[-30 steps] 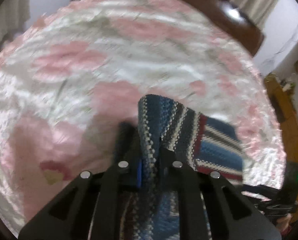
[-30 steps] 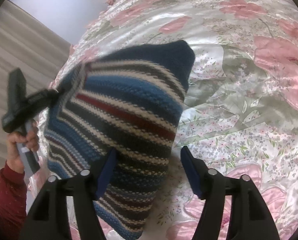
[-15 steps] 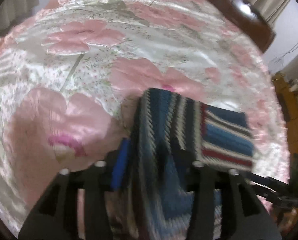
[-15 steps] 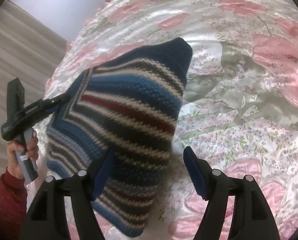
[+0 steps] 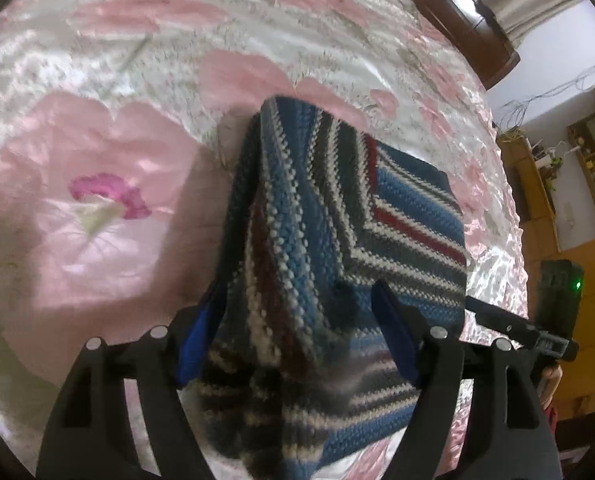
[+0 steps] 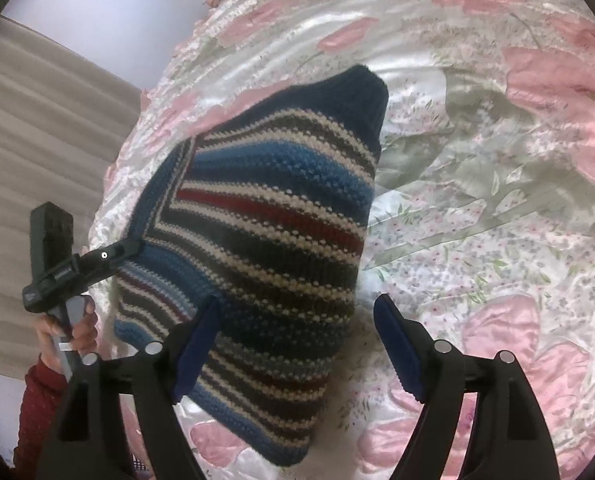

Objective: Fold small clothes

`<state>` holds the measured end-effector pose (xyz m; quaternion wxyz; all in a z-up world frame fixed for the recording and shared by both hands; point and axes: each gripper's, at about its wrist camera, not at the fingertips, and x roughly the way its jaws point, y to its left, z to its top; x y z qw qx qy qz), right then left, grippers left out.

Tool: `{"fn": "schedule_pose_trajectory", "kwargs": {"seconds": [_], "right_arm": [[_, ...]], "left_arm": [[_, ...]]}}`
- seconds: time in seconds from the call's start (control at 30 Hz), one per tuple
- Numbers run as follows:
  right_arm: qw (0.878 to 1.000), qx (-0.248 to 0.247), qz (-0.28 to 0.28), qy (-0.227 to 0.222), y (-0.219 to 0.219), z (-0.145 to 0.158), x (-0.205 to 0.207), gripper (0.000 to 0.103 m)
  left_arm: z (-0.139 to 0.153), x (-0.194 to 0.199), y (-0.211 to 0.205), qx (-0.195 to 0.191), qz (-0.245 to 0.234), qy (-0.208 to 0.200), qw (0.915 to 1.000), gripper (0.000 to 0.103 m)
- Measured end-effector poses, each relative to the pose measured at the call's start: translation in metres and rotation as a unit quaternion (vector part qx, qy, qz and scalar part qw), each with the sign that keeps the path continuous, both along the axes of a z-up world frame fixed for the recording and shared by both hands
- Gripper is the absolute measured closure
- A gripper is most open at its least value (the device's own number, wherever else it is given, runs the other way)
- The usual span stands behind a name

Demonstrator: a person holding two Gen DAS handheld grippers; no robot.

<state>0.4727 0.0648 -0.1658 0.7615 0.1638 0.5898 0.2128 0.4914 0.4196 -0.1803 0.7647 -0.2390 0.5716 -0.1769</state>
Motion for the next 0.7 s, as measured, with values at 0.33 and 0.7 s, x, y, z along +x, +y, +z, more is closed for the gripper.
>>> {"fn": "schedule_pose_trajectory", "kwargs": {"seconds": [0.33,0.7], "right_arm": [[1.0,0.019,0.006,0.019,0.014,-0.029,0.014,0.015],[0.995,0.091,-0.013,0.045,0.016,-0.057,0.013,0.036]], "left_arm": [[-0.021,0.02,-0.023,0.005,-0.034,0.017,0.9993,0.022],[-0.025,0.02,-0.035,0.019,-0.045,0.023,0.9986,0.047]]}}
